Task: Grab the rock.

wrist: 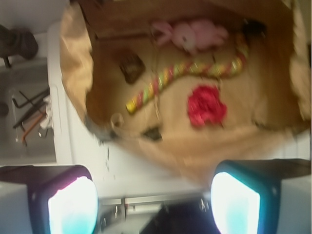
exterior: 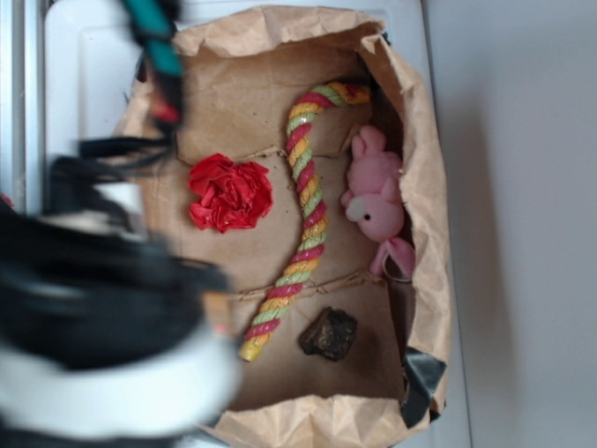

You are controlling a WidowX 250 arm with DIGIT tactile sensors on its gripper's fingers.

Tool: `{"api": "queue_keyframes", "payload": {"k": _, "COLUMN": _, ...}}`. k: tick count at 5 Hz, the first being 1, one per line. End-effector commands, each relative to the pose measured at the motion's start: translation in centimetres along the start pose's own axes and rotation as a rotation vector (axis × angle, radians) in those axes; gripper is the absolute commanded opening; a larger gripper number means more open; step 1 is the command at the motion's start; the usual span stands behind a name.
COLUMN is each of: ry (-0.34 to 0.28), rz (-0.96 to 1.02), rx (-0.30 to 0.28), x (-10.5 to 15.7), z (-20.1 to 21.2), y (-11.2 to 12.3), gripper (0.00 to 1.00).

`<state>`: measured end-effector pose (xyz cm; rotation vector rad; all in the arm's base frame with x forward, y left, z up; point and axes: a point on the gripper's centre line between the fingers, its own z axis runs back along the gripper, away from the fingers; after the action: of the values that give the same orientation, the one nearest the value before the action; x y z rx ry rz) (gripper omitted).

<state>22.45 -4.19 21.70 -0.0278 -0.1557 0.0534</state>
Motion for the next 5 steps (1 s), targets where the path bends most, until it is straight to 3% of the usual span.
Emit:
{"api": "queue_keyframes", "payload": {"k": 1, "ry": -0.092, "rz": -0.037, "rx": -0.032, "x": 4.5, "z": -1.1, "y": 1.1, "gripper": 1.00}}
{"api": "queue_keyframes", "payload": {"k": 3, "ry": -0.100, "rz": -0.096, "rx": -0.044, "x": 6.4, "z": -4.0, "y": 4.0, "gripper": 1.00}}
{"api": "queue_keyframes", "payload": {"k": 5, "ry": -0.131, "rz": -0.268, "rx": -0.077, "x": 6.8, "z": -4.8, "y": 2.7, "gripper": 1.00}}
